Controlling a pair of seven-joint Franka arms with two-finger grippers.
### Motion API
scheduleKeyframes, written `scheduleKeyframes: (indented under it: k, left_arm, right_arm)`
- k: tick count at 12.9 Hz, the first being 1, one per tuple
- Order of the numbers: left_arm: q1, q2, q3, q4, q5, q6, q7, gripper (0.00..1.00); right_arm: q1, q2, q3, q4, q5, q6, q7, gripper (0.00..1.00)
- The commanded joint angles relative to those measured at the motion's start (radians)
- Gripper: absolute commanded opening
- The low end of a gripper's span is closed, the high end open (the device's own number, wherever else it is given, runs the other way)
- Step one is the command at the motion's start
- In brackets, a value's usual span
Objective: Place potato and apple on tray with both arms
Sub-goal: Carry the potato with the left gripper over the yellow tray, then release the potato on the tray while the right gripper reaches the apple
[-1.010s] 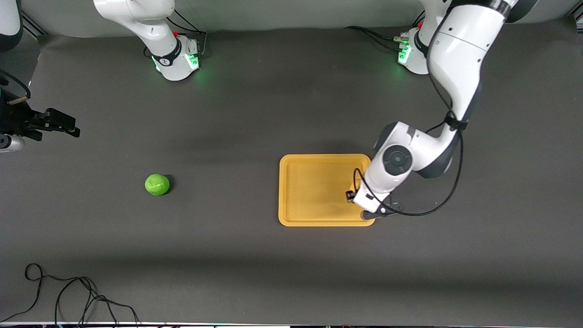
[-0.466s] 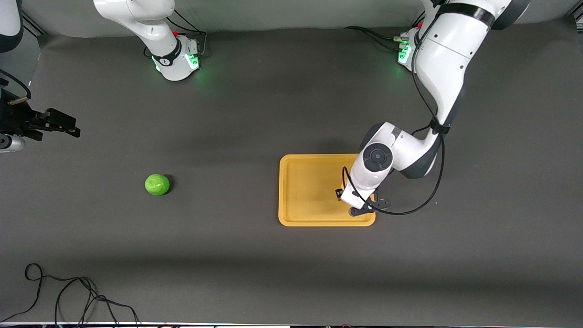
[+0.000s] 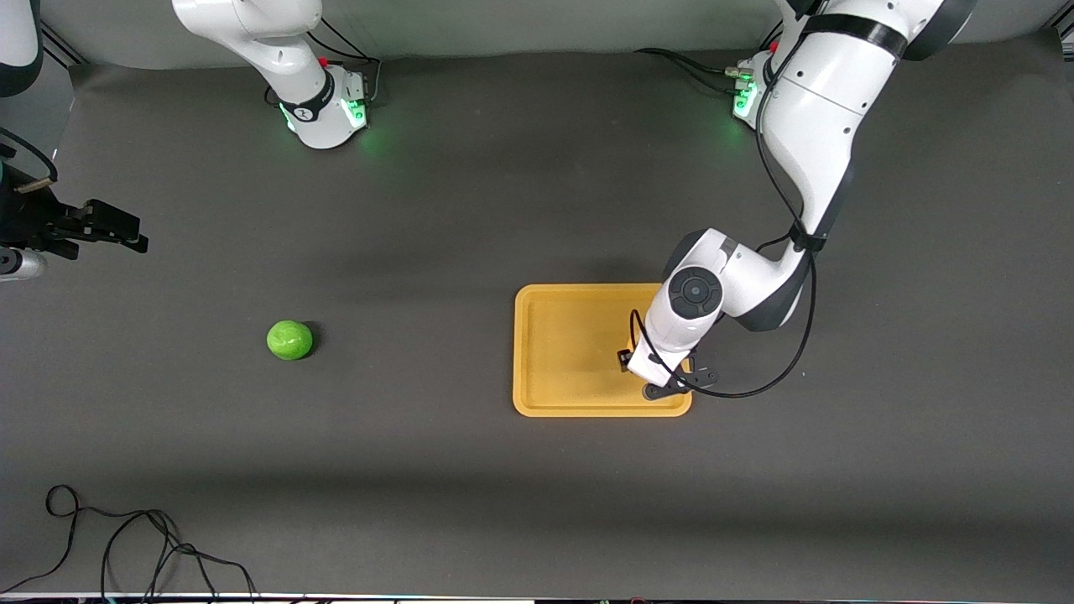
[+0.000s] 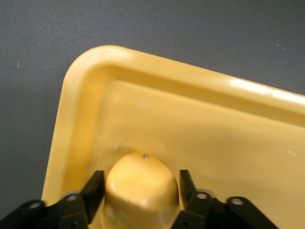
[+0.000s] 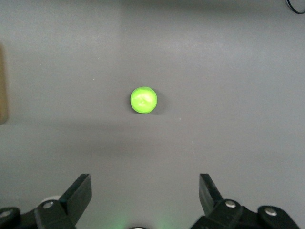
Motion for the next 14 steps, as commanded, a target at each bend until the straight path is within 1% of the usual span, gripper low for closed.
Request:
scheduleKeyframes:
  k: [1, 3, 6, 7, 8, 9, 10, 11, 12, 14]
  left_arm:
    - [-0.015, -0.003, 0.014, 0.021, 0.02, -0.012, -0.031, 0.99]
    - [-0.005, -0.037, 0.014, 0.026, 0.022, -0.045, -0.025, 0.99]
    - [0.015, -0.126, 0.013, 0.07, 0.02, -0.226, 0.013, 1.0]
    - [0.042, -0.176, 0.011, 0.081, 0.018, -0.309, 0.079, 1.0]
    - [0.073, -0.219, 0.01, 0.102, 0.008, -0.396, 0.184, 0.99]
    - [0.111, -0.256, 0.007, 0.137, 0.002, -0.494, 0.282, 0.95]
    - [0.142, -0.281, 0.005, 0.18, -0.012, -0.597, 0.349, 0.91]
    - [0.178, -0.311, 0.007, 0.22, -0.04, -0.689, 0.419, 0.9]
    - [0.226, -0.345, 0.007, 0.243, -0.055, -0.748, 0.523, 0.96]
    - [0.329, -0.379, 0.008, 0.291, -0.069, -0.835, 0.733, 0.98]
  right_arm:
    - [0.004, -0.017, -0.006, -0.014, -0.006, -0.003, -0.023, 1.0]
    - [-0.002, -0.014, -0.006, -0.011, -0.006, 0.0, -0.023, 1.0]
    - [0.004, -0.011, -0.006, -0.017, -0.006, 0.044, -0.025, 1.0]
    - [0.005, -0.006, -0.006, -0.02, -0.006, 0.063, -0.025, 1.0]
    - [0.005, 0.004, -0.006, -0.022, -0.006, 0.073, -0.023, 1.0]
    - [0.005, 0.012, -0.006, -0.033, -0.004, 0.09, -0.023, 1.0]
    - [0.005, 0.009, -0.006, -0.068, -0.004, 0.131, -0.023, 1.0]
    - [0.005, 0.004, -0.006, -0.112, -0.003, 0.183, -0.023, 1.0]
    - [0.005, 0.004, -0.006, -0.161, 0.003, 0.24, -0.021, 1.0]
    - [0.008, 0.004, -0.006, -0.267, 0.022, 0.363, 0.0, 1.0]
